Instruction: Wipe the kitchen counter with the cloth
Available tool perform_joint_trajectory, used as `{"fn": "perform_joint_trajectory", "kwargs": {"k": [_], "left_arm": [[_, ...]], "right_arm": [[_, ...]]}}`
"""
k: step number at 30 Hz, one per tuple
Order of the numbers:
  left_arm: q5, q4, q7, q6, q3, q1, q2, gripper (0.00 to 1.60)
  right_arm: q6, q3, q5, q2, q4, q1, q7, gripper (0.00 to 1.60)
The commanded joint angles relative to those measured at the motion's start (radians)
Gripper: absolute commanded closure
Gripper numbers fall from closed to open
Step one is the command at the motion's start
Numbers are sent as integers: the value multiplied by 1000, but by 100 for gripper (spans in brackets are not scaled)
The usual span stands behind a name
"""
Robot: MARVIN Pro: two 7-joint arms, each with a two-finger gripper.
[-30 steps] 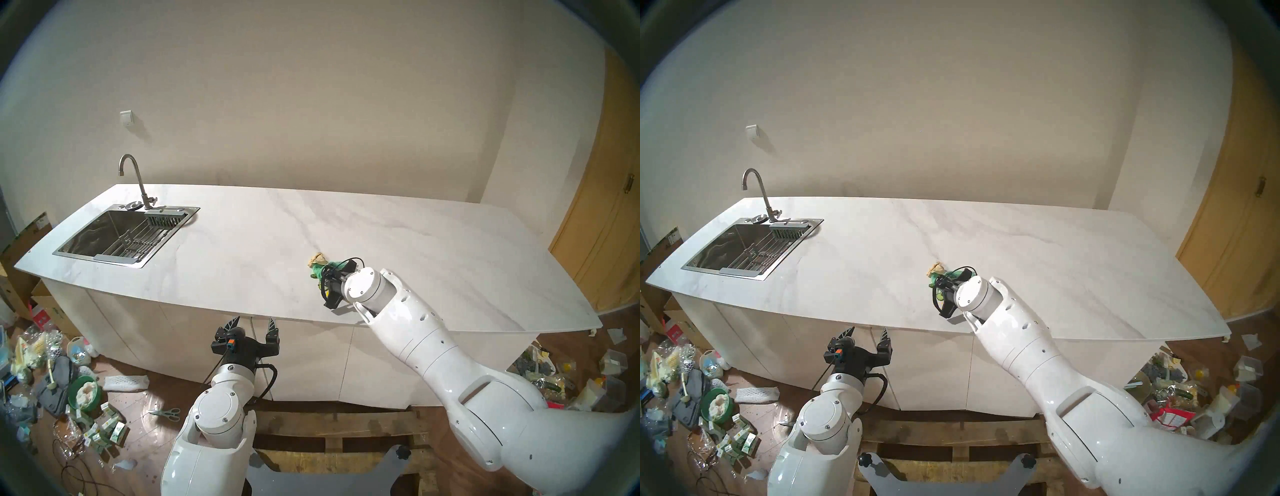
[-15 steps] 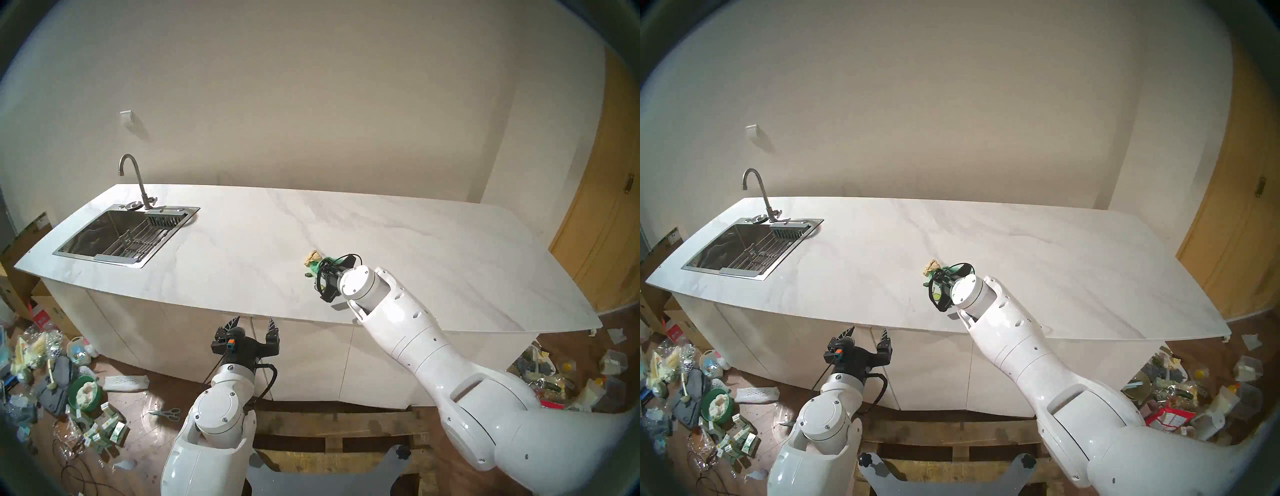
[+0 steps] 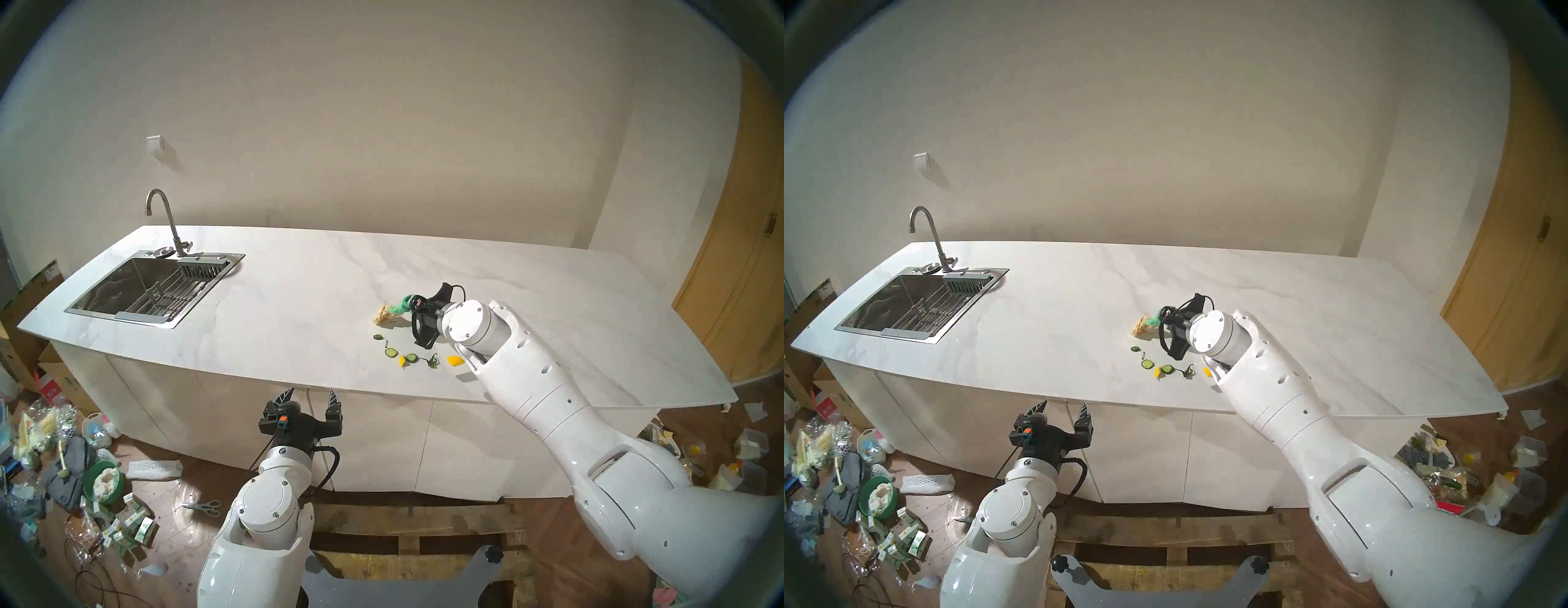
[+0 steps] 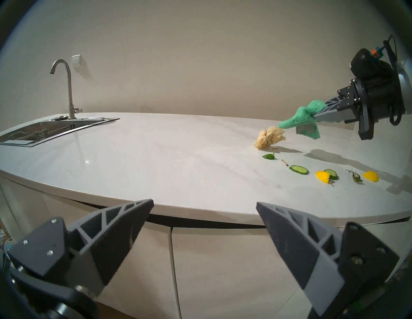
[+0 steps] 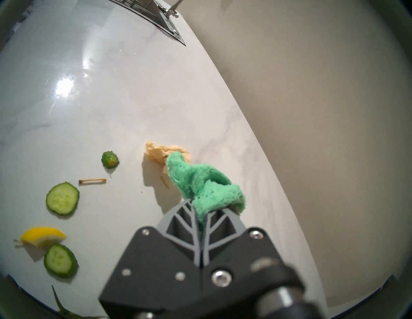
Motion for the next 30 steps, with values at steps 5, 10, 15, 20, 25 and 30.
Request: {"fn": "perform_joint_trajectory", "kwargs": {"k": [5,10,15,20,25,30], "left_arm": [[-1,-28,-5,-6,2,-5,2,0],[-2,-29,-5,-6,2,-5,2,0],[-2,-29,-5,-6,2,-5,2,0],[-2,-28,-5,-6,2,-5,2,0],[-2,-29,-5,-6,2,-4,2,0],[-2,-29,-5,-6,3,-4,2,0]], "right_arm": [[-36,2,-60,139,-162,7,26,160],[-26,24,-62,199,-219,-21,46,160],[-17,55,-70,278,-304,-90,96,160],[-5,100,-81,322,-353,-159,124,160],[6,128,-98,377,-414,-223,147,160],[0,157,-144,413,-436,-265,154,160]]}}
